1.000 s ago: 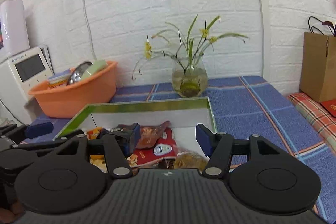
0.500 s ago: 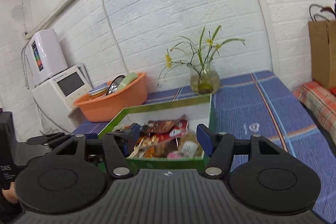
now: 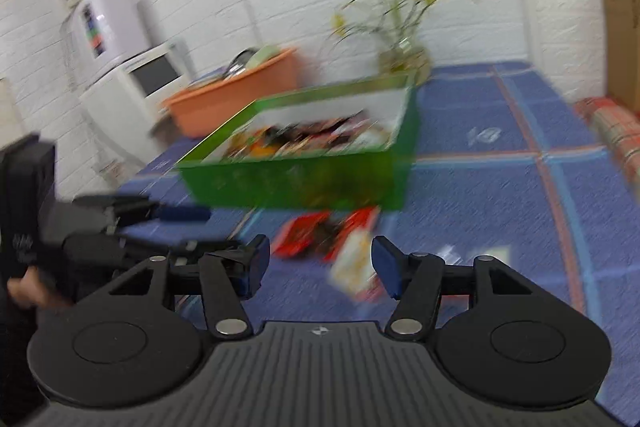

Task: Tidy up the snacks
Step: 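Move both open tools back toward the remaining red packets, then grasp the white plastic bag with the left tool while the right tool grips it too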

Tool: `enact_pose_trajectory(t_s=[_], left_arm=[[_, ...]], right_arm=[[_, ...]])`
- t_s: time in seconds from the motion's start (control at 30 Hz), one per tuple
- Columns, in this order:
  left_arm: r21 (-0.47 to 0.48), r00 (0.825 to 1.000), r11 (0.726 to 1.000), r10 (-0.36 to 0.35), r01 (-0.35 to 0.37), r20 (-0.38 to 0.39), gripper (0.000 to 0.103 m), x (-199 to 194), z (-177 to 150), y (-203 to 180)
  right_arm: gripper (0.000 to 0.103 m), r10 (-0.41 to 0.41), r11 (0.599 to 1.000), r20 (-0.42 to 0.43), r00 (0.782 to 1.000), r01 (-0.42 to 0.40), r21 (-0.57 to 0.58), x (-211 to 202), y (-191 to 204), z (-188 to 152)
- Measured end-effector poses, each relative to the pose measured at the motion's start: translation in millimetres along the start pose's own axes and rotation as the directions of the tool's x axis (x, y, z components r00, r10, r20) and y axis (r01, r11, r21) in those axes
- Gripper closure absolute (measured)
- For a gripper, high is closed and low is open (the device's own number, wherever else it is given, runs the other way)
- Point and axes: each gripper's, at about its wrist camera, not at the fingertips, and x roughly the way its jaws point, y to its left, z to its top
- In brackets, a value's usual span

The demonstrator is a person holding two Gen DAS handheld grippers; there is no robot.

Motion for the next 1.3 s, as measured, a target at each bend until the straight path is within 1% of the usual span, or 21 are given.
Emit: enact_pose_trajectory(t_s=[0.07, 0.13, 0.2, 0.23, 0.27, 0.3, 0.4, 0.47, 0.57, 0.6, 0.67, 0.83, 0.9, 0.93, 1.0, 1.03, 1.07, 1.1, 1.17, 1.2, 1.3], left_arm=[[-0.03, 1.0, 1.0, 0.005, -0.005, -0.013, 0.035, -23, -12, 11], [-0.068, 0.999, 0.997, 0.034, -0.035, -0.027, 0.034, -47, -29, 20], [-0.109, 0.995, 0.99, 0.088, -0.093, -0.048, 0.033, -71, -47, 25], [-0.131, 0.991, 0.984, 0.115, -0.123, -0.062, 0.033, -81, -56, 27], [-0.158, 0.988, 0.977, 0.134, -0.144, -0.077, 0.033, -89, -64, 28], [-0.185, 0.986, 0.97, 0.141, -0.156, -0.092, 0.033, -96, -71, 28], [-0.288, 0.987, 0.949, 0.095, -0.129, -0.128, 0.033, -110, -91, 27], [-0.35, 0.991, 0.933, 0.043, -0.085, -0.128, 0.033, -113, -98, 23], [-0.402, 0.992, 0.916, -0.064, 0.014, -0.11, 0.033, -111, -104, 15], [-0.413, 0.988, 0.909, -0.105, 0.05, -0.111, 0.031, -111, -105, 11], [-0.386, 0.983, 0.918, -0.139, 0.085, -0.116, 0.031, -108, -104, 1], [-0.355, 0.986, 0.927, -0.153, 0.119, -0.07, 0.031, -111, -111, -11], [-0.339, 0.986, 0.933, -0.149, 0.118, -0.069, 0.031, -111, -111, -14], [-0.325, 0.987, 0.939, -0.146, 0.115, -0.071, 0.031, -109, -110, -17], [-0.31, 0.985, 0.942, -0.157, 0.127, -0.072, 0.033, -108, -109, -20], [-0.305, 0.984, 0.943, -0.164, 0.135, -0.072, 0.035, -107, -108, -20], [-0.311, 0.983, 0.94, -0.171, 0.141, -0.071, 0.038, -105, -107, -19], [-0.319, 0.981, 0.937, -0.178, 0.146, -0.074, 0.04, -103, -105, -17], [-0.322, 0.981, 0.934, -0.183, 0.153, -0.066, 0.047, -102, -103, -17], [-0.326, 0.981, 0.932, -0.187, 0.158, -0.059, 0.053, -101, -101, -16], [-0.305, 0.98, 0.938, -0.191, 0.167, -0.051, 0.062, -100, -96, -17]], right_arm=[[0.007, 0.103, 0.994, -0.059, 0.993, -0.101, 0.039, 0, 8, -13], [0.007, 0.204, 0.975, -0.121, 0.971, -0.191, 0.11, 5, 16, -24], [0.01, 0.255, 0.96, -0.167, 0.952, -0.229, 0.163, 11, 24, -32], [0.014, 0.277, 0.953, -0.179, 0.944, -0.246, 0.175, 14, 29, -37], [0.019, 0.291, 0.949, -0.186, 0.939, -0.259, 0.179, 16, 34, -39], [0.02, 0.298, 0.948, -0.195, 0.934, -0.265, 0.178, 19, 38, -40], [0.022, 0.319, 0.942, -0.232, 0.919, -0.282, 0.179, 27, 49, -43], [0.026, 0.324, 0.941, -0.248, 0.913, -0.286, 0.178, 30, 54, -45], [0.028, 0.344, 0.936, -0.265, 0.901, -0.306, 0.175, 30, 60, -46], [0.028, 0.348, 0.934, -0.266, 0.899, -0.308, 0.18, 30, 62, -47], [0.028, 0.35, 0.933, -0.266, 0.898, -0.31, 0.183, 28, 61, -49], [0.026, 0.367, 0.927, -0.244, 0.898, -0.333, 0.171, 26, 58, -55], [0.02, 0.375, 0.926, -0.236, 0.897, -0.347, 0.152, 24, 58, -57], [0.013, 0.383, 0.922, -0.232, 0.894, -0.358, 0.146, 23, 58, -58], [0.013, 0.383, 0.924, -0.239, 0.892, -0.375, 0.079, 21, 62, -59], [0.014, 0.374, 0.926, -0.244, 0.895, -0.375, 0.046, 20, 66, -59], [0.026, 0.361, 0.929, -0.248, 0.899, -0.369, 0.014, 18, 69, -59], [0.029, 0.349, 0.931, -0.252, 0.903, -0.364, -0.013, 17, 71, -59], [0.043, 0.324, 0.941, -0.242, 0.915, -0.338, -0.019, 15, 72, -57], [0.046, 0.318, 0.944, -0.243, 0.916, -0.331, -0.012, 15, 71, -56], [0.051, 0.305, 0.949, -0.235, 0.923, -0.316, -0.011, 15, 72, -53]])
